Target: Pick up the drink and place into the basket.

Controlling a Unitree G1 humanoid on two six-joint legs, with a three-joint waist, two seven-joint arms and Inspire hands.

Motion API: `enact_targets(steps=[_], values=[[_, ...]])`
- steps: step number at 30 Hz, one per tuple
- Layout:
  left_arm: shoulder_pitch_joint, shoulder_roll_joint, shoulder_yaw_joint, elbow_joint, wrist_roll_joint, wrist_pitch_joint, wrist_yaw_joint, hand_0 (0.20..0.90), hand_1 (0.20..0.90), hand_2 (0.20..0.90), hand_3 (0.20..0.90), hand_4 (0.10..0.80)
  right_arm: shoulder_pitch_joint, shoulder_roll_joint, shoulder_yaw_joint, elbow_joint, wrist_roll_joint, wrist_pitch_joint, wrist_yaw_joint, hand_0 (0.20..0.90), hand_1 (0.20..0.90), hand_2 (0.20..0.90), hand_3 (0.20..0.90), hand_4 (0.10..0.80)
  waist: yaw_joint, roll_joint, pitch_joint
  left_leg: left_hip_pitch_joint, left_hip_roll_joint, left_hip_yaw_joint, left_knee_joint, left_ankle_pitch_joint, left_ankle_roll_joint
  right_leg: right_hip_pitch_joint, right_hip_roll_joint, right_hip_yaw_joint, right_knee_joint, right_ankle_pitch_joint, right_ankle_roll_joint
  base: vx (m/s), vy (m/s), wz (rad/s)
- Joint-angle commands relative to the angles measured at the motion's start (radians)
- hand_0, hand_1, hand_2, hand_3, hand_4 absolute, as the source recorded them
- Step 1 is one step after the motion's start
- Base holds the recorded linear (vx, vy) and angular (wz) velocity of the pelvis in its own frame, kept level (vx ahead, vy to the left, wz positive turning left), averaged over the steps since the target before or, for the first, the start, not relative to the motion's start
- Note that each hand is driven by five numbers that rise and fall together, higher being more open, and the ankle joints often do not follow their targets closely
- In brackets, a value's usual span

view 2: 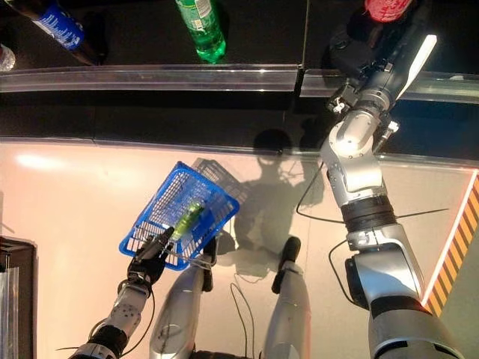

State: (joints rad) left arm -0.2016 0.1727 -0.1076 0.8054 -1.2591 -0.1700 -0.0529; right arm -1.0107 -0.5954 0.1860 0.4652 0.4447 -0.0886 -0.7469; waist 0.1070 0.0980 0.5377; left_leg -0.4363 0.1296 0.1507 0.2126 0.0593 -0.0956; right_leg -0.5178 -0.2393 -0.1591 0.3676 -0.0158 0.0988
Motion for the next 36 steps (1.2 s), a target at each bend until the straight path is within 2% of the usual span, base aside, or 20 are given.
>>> enact_targets(steps=[1,15,16,17,18,19,20,22,31,36], values=[[0.109,0.05,-0.066,-0.027,-0.027,0.001,0.006,0.3,0.3,0.3,0.2,0.1,-0.211,-0.129,0.051,-0.05,-0.003,-0.037,-0.022,0.9,0.9,0.9,0.9,0.8,0.013,0.009,-0.018,-0.07,0.002,-0.068,0.11,-0.039,0.011,-0.005,-0.015,-0.07,-0.011,0.005,-0.016,0.038,-0.015,0.04],[0.139,0.08,-0.074,-0.097,-0.056,-0.007,-0.015,0.3,0.3,0.3,0.2,0.1,-0.325,-0.19,0.112,0.052,0.09,0.011,-0.006,0.9,0.9,0.9,0.9,0.8,0.039,0.018,-0.018,-0.129,-0.001,-0.072,0.084,-0.016,0.012,-0.073,-0.022,-0.077,-0.001,0.009,-0.011,0.007,-0.001,0.0],[0.144,0.08,-0.075,-0.095,-0.056,-0.007,-0.016,0.3,0.3,0.3,0.2,0.1,-0.322,-0.188,0.115,0.055,0.091,0.011,-0.005,0.815,0.815,0.815,0.801,0.701,0.04,0.019,-0.018,-0.11,-0.001,-0.078,0.086,-0.037,0.005,-0.058,-0.021,-0.068,0.006,-0.012,-0.001,0.066,-0.007,0.03],[0.143,0.081,-0.069,-0.095,-0.059,-0.002,-0.017,0.3,0.3,0.3,0.2,0.1,-0.335,-0.189,0.122,0.068,0.098,0.012,-0.008,0.695,0.695,0.695,0.661,0.561,0.042,0.02,-0.018,-0.111,-0.003,-0.078,0.083,-0.036,0.006,-0.061,-0.022,-0.068,0.008,-0.012,-0.001,0.065,0.0,0.03],[0.145,0.082,-0.065,-0.097,-0.059,0.001,-0.019,0.3,0.3,0.3,0.2,0.1,-0.345,-0.188,0.127,0.08,0.106,0.009,-0.009,0.3,0.3,0.3,0.2,0.1,0.045,0.021,-0.018,-0.114,-0.004,-0.079,0.082,-0.036,0.006,-0.065,-0.023,-0.069,0.01,-0.013,0.0,-0.015,0.004,0.04],[0.147,0.086,-0.067,-0.102,-0.06,0.003,-0.02,0.3,0.3,0.3,0.2,0.1,-0.352,-0.189,0.129,0.084,0.103,0.007,-0.01,0.3,0.3,0.3,0.2,0.1,0.048,0.021,-0.018,-0.12,-0.005,-0.08,0.082,-0.035,0.006,-0.07,-0.025,-0.07,0.011,-0.013,0.001,-0.096,0.003,0.05],[0.148,0.092,-0.068,-0.111,-0.063,0.006,-0.019,0.3,0.3,0.3,0.2,0.1,-0.365,-0.196,0.13,0.081,0.091,0.014,-0.013,0.3,0.3,0.3,0.2,0.1,0.05,0.021,-0.018,-0.145,-0.007,-0.079,0.079,-0.013,0.013,-0.091,-0.026,-0.081,0.004,0.008,-0.01,-0.021,-0.005,0.05],[0.159,0.094,-0.071,-0.113,-0.063,0.008,-0.02,0.3,0.3,0.3,0.2,0.1,-0.361,-0.198,0.134,0.079,0.094,0.015,-0.019,0.3,0.3,0.3,0.2,0.1,0.052,0.022,-0.018,-0.127,-0.008,-0.085,0.083,-0.036,0.006,-0.076,-0.025,-0.071,0.015,-0.015,0.0,0.021,-0.004,0.04],[0.165,0.102,-0.035,-0.144,-0.109,-0.033,-0.051,0.3,0.3,0.3,0.2,0.1,-0.356,-0.223,0.113,0.085,0.123,0.009,-0.037,0.3,0.3,0.3,0.2,0.1,0.047,0.028,-0.018,-0.142,-0.011,-0.074,0.146,-0.066,0.012,-0.097,-0.032,-0.065,0.078,-0.045,-0.011,-0.037,0.034,0.01],[0.164,0.102,0.011,-0.155,-0.167,-0.054,-0.065,0.3,0.3,0.3,0.2,0.1,-0.354,-0.241,0.096,0.077,0.102,-0.011,-0.024,0.3,0.3,0.3,0.2,0.1,0.04,0.038,-0.018,-0.127,-0.016,-0.065,0.186,-0.091,0.014,-0.089,-0.039,-0.056,0.126,-0.076,-0.022,-0.057,0.066,0.02]])
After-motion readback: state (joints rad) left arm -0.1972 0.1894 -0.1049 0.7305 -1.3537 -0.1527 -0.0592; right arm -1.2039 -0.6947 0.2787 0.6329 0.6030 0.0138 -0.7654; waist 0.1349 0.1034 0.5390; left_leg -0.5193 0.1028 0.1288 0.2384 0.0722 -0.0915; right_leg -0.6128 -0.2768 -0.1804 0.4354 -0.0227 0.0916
